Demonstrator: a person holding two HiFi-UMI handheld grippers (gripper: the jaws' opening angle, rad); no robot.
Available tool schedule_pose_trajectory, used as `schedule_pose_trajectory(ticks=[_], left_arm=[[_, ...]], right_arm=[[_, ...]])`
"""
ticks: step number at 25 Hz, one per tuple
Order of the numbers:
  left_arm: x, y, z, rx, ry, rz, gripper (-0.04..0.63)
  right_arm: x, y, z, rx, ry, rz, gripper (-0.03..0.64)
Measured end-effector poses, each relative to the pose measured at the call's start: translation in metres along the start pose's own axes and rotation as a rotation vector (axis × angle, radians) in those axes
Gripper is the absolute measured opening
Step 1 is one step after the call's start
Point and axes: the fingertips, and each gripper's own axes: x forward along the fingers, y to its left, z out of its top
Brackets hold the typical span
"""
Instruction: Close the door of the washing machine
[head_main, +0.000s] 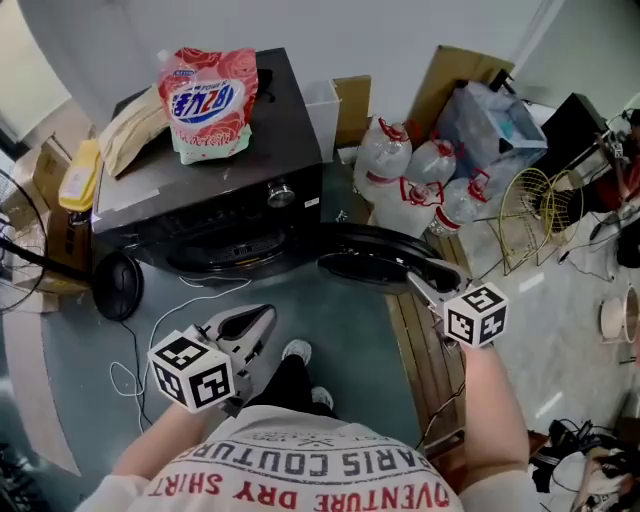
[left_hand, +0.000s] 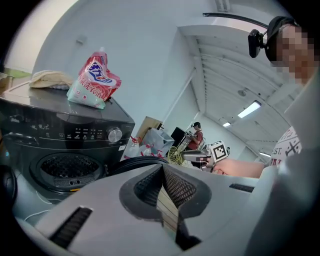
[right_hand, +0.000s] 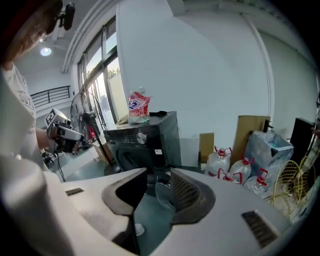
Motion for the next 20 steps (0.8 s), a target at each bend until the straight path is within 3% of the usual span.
schedule_pose_trajectory(ticks=[5, 14, 20], left_arm=[[0.021, 0.02, 0.005, 0.0, 0.05, -0.006, 0.028], [0.045, 0.051, -0.005, -0.003, 0.157, -0.008, 0.028], [0.057, 0.062, -0.013, -0.024, 0.194, -0.005, 0.028]], right_arm=[[0.033, -0.045, -0.021, -0.095, 0.131, -0.077, 0.176], [0.076, -0.107, -0.068, -0.358, 0.415, -0.116, 0.204], [0.091, -0.122, -0.084, -0.484, 0.547, -0.059, 0.204]])
